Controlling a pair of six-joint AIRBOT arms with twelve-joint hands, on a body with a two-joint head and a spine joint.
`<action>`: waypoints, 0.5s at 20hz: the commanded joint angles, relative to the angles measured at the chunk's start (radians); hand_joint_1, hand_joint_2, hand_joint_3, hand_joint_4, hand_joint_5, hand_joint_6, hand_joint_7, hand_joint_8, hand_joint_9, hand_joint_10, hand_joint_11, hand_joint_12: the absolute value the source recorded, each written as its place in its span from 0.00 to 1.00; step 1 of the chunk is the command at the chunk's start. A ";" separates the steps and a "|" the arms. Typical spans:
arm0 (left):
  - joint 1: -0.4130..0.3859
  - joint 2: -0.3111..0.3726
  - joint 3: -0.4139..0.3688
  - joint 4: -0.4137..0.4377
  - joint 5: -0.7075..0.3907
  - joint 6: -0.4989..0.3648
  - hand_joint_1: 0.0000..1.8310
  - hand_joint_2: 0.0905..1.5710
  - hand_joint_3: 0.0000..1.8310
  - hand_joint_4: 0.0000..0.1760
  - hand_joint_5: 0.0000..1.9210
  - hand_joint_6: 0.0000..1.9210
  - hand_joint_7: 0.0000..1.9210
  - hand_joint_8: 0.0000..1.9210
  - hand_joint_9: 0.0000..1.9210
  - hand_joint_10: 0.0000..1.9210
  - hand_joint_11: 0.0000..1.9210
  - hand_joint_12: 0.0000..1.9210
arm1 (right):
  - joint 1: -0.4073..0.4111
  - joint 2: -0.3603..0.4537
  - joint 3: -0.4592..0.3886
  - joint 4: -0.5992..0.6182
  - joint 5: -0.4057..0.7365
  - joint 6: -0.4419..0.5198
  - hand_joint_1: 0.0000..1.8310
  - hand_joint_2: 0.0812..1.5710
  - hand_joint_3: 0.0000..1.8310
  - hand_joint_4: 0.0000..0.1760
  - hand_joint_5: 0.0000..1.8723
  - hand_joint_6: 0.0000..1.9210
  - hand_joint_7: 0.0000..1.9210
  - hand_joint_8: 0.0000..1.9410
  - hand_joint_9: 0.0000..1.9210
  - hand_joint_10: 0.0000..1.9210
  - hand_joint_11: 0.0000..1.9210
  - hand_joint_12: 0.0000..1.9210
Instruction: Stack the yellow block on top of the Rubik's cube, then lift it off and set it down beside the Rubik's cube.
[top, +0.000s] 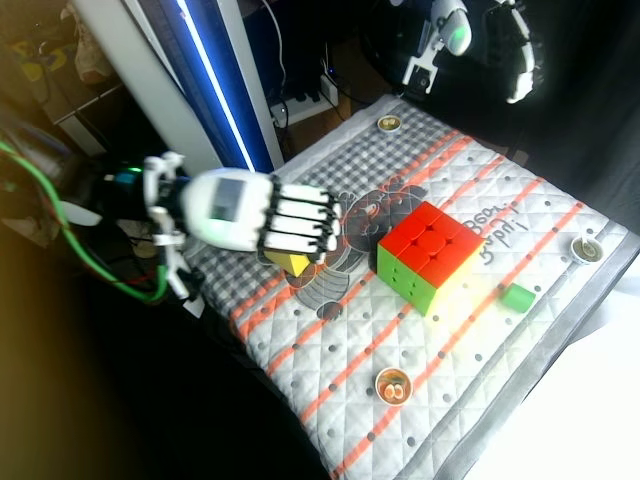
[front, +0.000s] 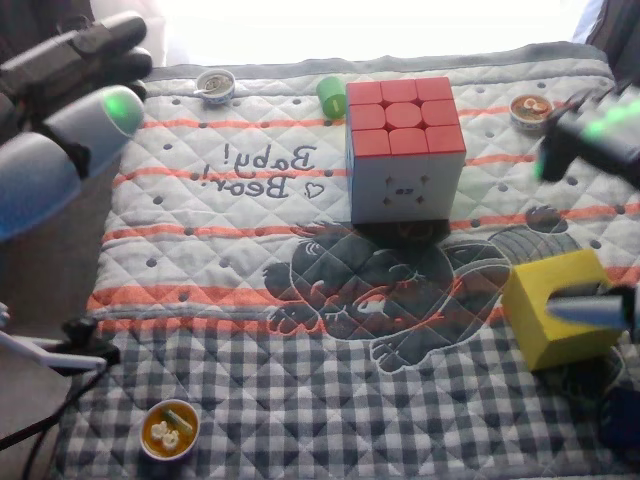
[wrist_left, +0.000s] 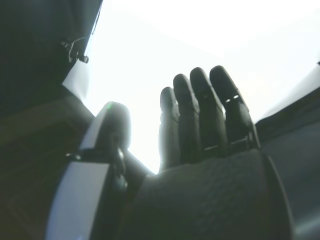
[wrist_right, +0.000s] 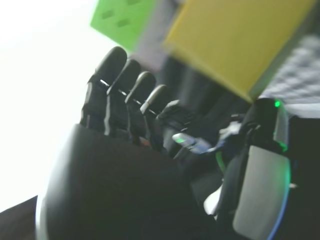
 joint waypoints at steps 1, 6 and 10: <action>-0.017 0.014 0.004 0.057 0.151 -0.016 0.37 0.81 0.00 0.00 0.29 0.05 0.29 0.25 0.25 0.41 0.12 0.76 | 0.010 0.008 -0.008 0.000 0.230 -0.016 0.45 0.59 0.00 0.00 0.00 0.95 0.00 0.82 0.00 0.87 0.00 1.00; -0.097 0.060 0.010 0.161 0.239 -0.010 0.41 0.84 0.00 0.00 0.26 0.18 0.41 0.07 0.42 0.17 0.26 0.61 | 0.034 0.019 -0.012 0.054 0.539 -0.109 0.30 0.66 0.01 0.00 0.00 0.50 0.00 0.59 0.00 0.74 0.00 0.94; -0.193 0.085 -0.015 0.258 0.291 0.095 0.31 0.80 0.00 0.06 0.25 0.03 0.35 0.00 0.38 0.12 0.19 0.69 | 0.098 0.021 -0.002 0.060 0.649 -0.134 0.21 0.77 0.00 0.26 0.00 0.43 0.09 0.28 0.06 0.38 0.00 0.54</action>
